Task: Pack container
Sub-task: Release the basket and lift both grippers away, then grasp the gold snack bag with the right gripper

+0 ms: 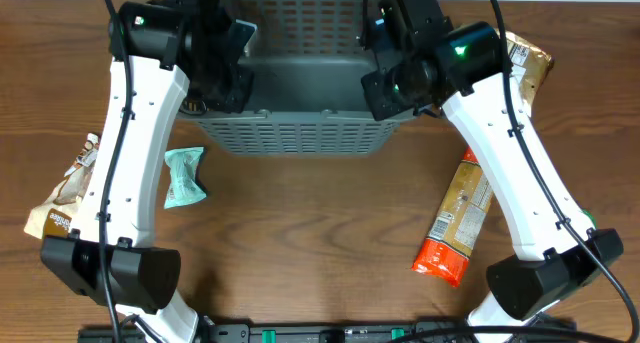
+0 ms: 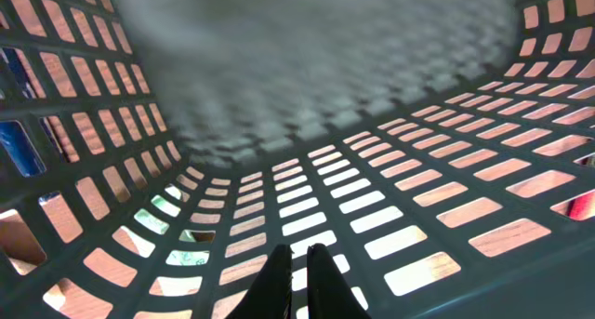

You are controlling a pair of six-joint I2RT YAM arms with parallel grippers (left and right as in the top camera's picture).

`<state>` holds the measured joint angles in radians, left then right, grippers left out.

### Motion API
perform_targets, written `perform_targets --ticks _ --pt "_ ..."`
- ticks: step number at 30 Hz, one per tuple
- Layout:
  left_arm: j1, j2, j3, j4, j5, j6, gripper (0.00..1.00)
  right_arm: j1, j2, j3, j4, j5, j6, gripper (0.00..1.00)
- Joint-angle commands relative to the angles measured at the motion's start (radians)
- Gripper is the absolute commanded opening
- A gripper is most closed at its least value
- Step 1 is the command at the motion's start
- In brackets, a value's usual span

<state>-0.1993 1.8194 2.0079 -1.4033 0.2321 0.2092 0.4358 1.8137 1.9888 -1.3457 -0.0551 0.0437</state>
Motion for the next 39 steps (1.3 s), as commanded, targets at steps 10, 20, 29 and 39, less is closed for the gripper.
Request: perform_targets --ticks 10,20,29,39 --pt "-0.001 -0.009 -0.008 0.002 -0.008 -0.005 0.08 -0.02 0.004 0.011 0.03 -0.002 0.037 0.01" --pt "0.001 -0.01 0.011 0.288 -0.182 -0.005 0.9 -0.027 -0.002 0.036 0.476 0.081 -0.06 0.93" --pt "0.103 -0.113 0.104 0.284 -0.297 -0.095 0.99 -0.138 -0.003 0.337 0.279 0.179 0.036 0.99" --pt "0.291 -0.281 0.104 0.141 -0.296 -0.111 0.99 -0.526 0.003 0.54 -0.167 0.143 0.344 0.99"
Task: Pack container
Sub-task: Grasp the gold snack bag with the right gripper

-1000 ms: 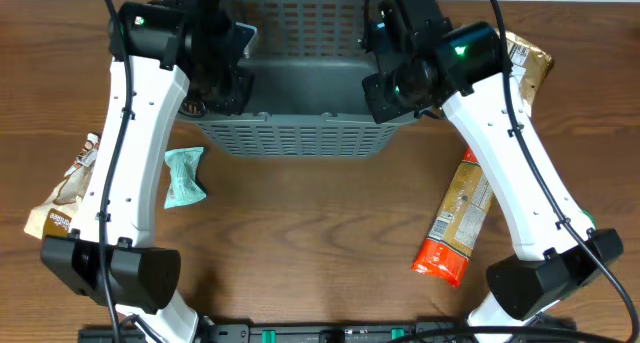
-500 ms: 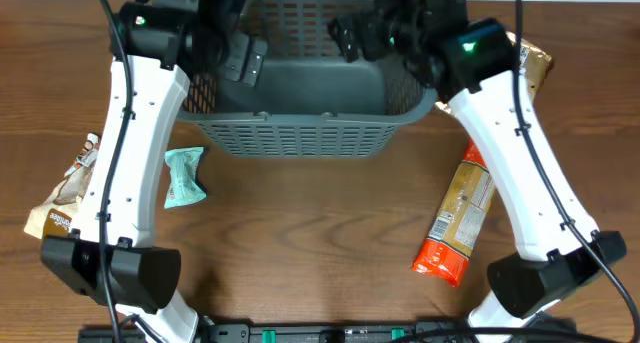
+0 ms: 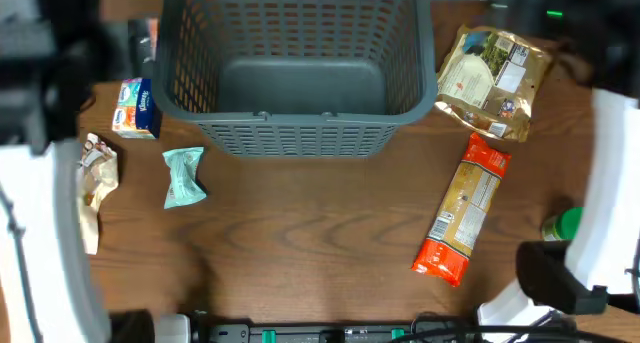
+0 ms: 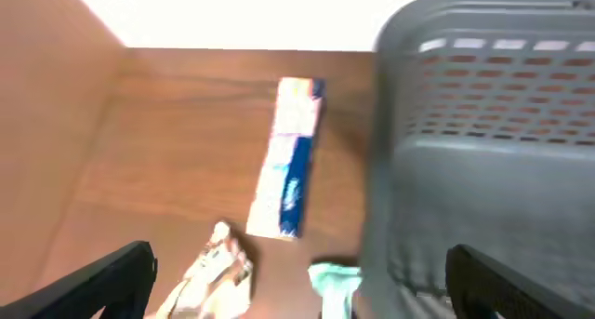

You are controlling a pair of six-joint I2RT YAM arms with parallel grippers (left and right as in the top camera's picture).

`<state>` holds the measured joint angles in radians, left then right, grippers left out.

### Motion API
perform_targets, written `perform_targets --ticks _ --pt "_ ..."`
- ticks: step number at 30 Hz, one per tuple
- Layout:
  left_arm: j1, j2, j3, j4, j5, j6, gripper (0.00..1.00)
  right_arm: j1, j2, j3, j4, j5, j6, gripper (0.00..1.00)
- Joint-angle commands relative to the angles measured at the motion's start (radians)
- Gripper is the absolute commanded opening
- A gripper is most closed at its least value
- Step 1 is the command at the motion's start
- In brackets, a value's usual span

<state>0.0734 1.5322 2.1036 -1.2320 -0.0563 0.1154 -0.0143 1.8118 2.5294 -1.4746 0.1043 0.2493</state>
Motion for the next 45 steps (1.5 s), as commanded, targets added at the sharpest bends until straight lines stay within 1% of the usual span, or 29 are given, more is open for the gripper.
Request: perform_targets --ticks 1,4,8,12,14,19,29,37,41,43,44,45 --pt "0.024 0.008 0.008 -0.049 -0.008 -0.021 0.99 -0.11 0.011 -0.019 -0.053 -0.037 0.139 0.99" --pt "0.028 0.024 0.003 -0.08 -0.008 -0.045 0.98 -0.178 0.039 -0.106 -0.061 -0.052 0.138 0.99" --pt "0.029 0.045 -0.006 -0.093 -0.008 -0.047 0.99 -0.24 0.105 -0.222 -0.028 -0.058 0.126 0.99" --pt "0.029 0.05 -0.006 -0.095 -0.009 -0.046 0.98 -0.296 0.214 -0.299 0.029 -0.163 0.024 0.99" --pt "0.029 0.05 -0.006 -0.095 -0.008 -0.046 0.99 -0.314 0.278 -0.318 0.044 -0.168 0.016 0.99" --pt "0.028 0.05 -0.006 -0.099 -0.008 -0.047 0.98 -0.325 0.423 -0.322 0.096 -0.175 -0.027 0.99" --pt "0.028 0.05 -0.006 -0.124 -0.008 -0.047 0.99 -0.325 0.623 -0.322 0.231 -0.343 -0.156 0.99" --pt "0.028 0.05 -0.006 -0.14 -0.008 -0.047 0.99 -0.325 0.691 -0.323 0.31 -0.405 -0.24 0.99" --pt "0.028 0.05 -0.006 -0.141 -0.008 -0.047 0.98 -0.325 0.711 -0.333 0.33 -0.405 -0.248 0.99" --pt "0.028 0.05 -0.006 -0.141 -0.008 -0.047 0.99 -0.325 0.72 -0.346 0.339 -0.405 -0.247 0.94" --pt "0.028 0.05 -0.006 -0.142 -0.008 -0.047 0.99 -0.325 0.725 -0.352 0.341 -0.405 -0.247 0.87" --pt "0.028 0.05 -0.006 -0.141 -0.008 -0.047 0.98 -0.325 0.727 -0.36 0.342 -0.405 -0.247 0.82"
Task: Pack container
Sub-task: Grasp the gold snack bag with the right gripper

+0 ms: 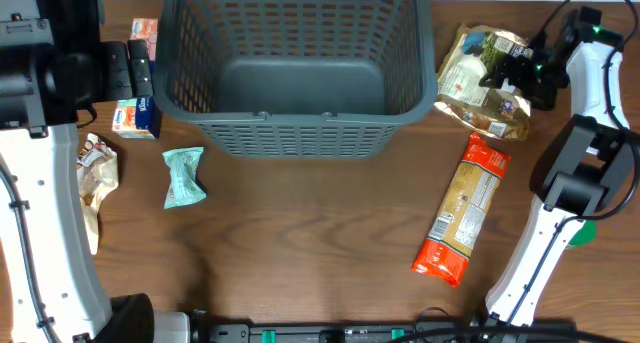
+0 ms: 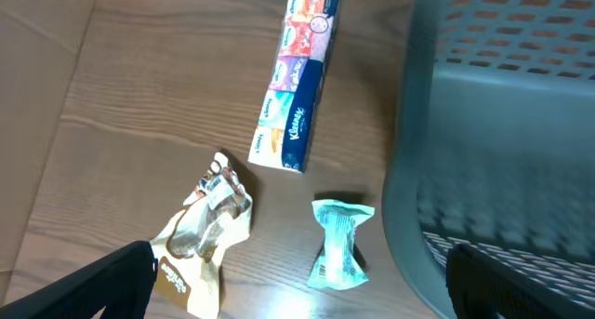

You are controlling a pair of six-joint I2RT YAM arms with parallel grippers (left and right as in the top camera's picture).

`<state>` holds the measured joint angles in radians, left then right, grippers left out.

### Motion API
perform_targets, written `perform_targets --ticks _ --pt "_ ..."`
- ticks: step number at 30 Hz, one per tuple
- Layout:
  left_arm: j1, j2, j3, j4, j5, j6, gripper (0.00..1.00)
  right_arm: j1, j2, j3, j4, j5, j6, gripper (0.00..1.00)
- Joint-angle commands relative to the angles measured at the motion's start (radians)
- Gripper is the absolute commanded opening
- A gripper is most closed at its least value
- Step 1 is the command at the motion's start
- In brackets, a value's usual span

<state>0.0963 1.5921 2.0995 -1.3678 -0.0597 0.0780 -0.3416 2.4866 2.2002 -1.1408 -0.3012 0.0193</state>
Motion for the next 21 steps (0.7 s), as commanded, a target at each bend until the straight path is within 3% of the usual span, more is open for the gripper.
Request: perform_targets --ticks 1,4,9,11,12,21 --pt "0.005 -0.01 -0.002 -0.006 -0.005 -0.009 0.98 0.002 0.057 -0.045 0.013 0.001 -0.018 0.75" --pt "0.005 -0.01 -0.002 -0.006 -0.005 -0.009 0.98 0.002 0.064 -0.068 0.014 0.002 -0.021 0.49" --pt "0.005 -0.01 -0.002 -0.006 -0.005 -0.009 0.99 0.003 0.068 -0.074 0.011 0.002 -0.021 0.27" --pt "0.005 -0.01 -0.002 -0.007 -0.005 -0.009 0.98 0.003 0.068 -0.074 0.006 0.002 -0.021 0.05" --pt "0.005 -0.01 -0.002 -0.008 -0.005 -0.009 0.99 0.003 0.068 -0.074 0.003 0.002 -0.021 0.01" --pt "0.005 -0.01 -0.002 -0.013 -0.005 -0.009 0.99 0.004 0.042 -0.074 -0.03 0.001 -0.021 0.01"
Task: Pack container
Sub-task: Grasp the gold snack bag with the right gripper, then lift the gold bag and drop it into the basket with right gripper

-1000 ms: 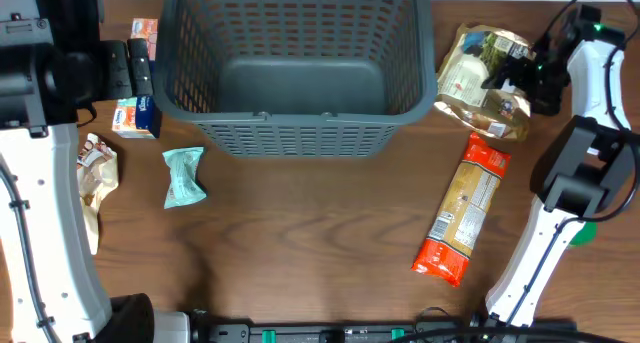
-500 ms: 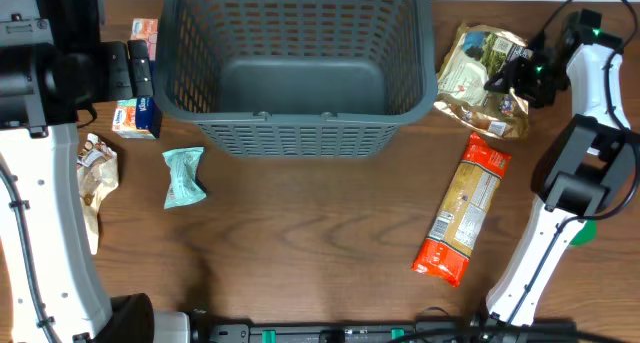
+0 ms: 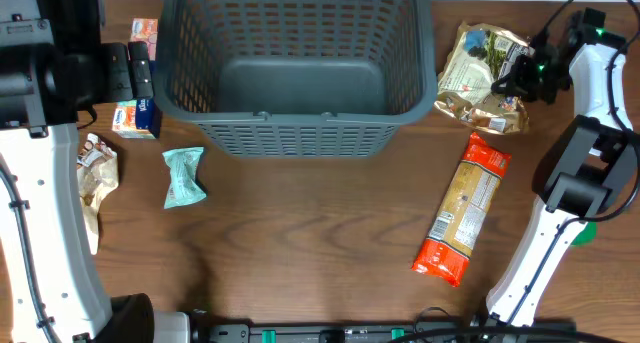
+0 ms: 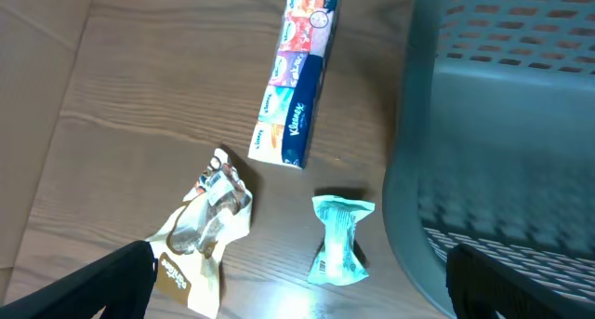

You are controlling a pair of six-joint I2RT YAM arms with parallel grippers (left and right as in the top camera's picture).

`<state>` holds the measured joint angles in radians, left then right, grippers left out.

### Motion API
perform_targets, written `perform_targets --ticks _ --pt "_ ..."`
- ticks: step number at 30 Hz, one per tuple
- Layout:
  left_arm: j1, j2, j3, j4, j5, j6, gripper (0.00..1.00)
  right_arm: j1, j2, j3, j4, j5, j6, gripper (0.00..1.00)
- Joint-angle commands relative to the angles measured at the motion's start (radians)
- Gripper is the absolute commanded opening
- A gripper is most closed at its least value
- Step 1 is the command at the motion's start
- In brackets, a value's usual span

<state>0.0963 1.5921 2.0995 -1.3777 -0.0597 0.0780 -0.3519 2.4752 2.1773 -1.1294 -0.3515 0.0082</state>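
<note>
The grey slatted basket [image 3: 295, 135] stands at the back centre with nothing inside it. My left gripper [image 3: 140, 73] hangs high beside its left wall, open wide [image 4: 297, 277]. Below it lie a long tissue pack [image 4: 296, 77], a teal packet [image 4: 339, 242] and a brown-and-white pouch [image 4: 197, 233]. My right gripper [image 3: 522, 73] is at the right edge of a gold snack bag [image 3: 480, 73], shut on the bunched foil. An orange-ended long bag [image 3: 465, 208] lies at the right.
The basket's left wall [image 4: 483, 170] fills the right of the left wrist view. The tissue pack [image 3: 135, 113], teal packet [image 3: 184, 176] and pouch [image 3: 88, 178] sit left of the basket. The right arm's base stands at the front right.
The snack bag has bunched up and drawn in toward my right gripper at its right edge. The left gripper has hardly moved and stays open.
Both grippers were at the basket, the left one shut inside it. Then both arms were away from it, the left gripper open over the table's left side. Later the right gripper was over the snack bag, and now it pinches that bag.
</note>
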Motion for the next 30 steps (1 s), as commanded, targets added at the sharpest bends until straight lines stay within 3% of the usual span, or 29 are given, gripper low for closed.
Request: perform_targets --ticks 1,7,18,26,30 --pt "0.005 -0.01 -0.002 -0.002 -0.005 -0.009 0.99 0.016 0.045 -0.051 -0.043 0.052 -0.01 0.01" --pt "0.005 -0.01 -0.002 -0.003 -0.005 -0.009 0.99 0.027 -0.105 -0.049 -0.063 0.053 -0.009 0.01" --pt "0.005 -0.01 -0.002 -0.006 -0.005 -0.009 0.99 0.089 -0.537 -0.049 0.048 0.211 0.013 0.01" --pt "0.005 -0.01 -0.002 -0.016 -0.005 -0.009 0.99 0.173 -0.792 -0.049 0.224 0.224 0.008 0.01" --pt "0.005 -0.01 -0.002 -0.021 -0.005 -0.009 0.99 0.271 -0.872 -0.049 0.317 0.223 -0.061 0.01"
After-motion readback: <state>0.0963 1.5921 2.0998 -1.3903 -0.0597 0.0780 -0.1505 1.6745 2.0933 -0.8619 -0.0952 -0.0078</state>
